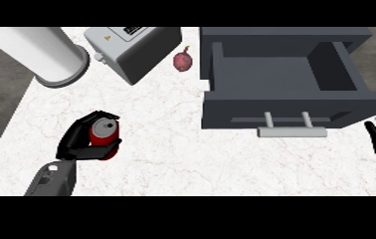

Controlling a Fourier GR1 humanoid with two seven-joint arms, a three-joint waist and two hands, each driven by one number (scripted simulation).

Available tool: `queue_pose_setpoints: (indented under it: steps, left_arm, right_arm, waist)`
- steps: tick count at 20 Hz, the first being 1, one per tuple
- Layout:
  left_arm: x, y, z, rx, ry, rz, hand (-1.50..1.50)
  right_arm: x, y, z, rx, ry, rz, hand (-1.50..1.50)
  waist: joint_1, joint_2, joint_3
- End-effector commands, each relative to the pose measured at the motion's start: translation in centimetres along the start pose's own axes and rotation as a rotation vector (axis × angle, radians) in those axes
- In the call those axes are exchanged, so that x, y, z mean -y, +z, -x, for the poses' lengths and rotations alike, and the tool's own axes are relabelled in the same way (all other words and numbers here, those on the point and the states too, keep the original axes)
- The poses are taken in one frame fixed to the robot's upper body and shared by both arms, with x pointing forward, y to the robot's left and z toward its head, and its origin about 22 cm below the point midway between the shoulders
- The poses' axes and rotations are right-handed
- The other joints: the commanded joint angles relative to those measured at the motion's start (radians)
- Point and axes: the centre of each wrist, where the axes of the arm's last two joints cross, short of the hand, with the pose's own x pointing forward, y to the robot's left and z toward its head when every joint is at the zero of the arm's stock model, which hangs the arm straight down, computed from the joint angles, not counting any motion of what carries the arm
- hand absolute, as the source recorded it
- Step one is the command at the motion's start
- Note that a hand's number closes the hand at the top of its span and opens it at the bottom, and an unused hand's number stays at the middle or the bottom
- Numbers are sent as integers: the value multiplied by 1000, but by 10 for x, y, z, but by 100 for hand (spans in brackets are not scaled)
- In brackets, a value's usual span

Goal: Pick up the can, place it into the drawer and close the drawer

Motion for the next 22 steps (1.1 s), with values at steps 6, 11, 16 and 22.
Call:
queue_pose_setpoints:
  steps: [6,11,16,22]
  left_arm:
    - [15,-24,-34,52,62,60,150]
    - [33,-23,-33,72,71,-306,150]
    - [50,-35,-49,114,65,-341,150]
    - [64,-49,-99,120,25,-264,150]
  right_arm:
    - [11,6,-1,0,-5,-1,-150]
    - [-9,5,-2,17,-11,10,-150]
    - [5,1,-12,16,-10,9,-150]
    - [-11,14,3,16,-9,10,-150]
  waist:
    - [-1,0,-1]
    - [7,-1,0]
    - [1,0,-1]
    - [1,-1,0]
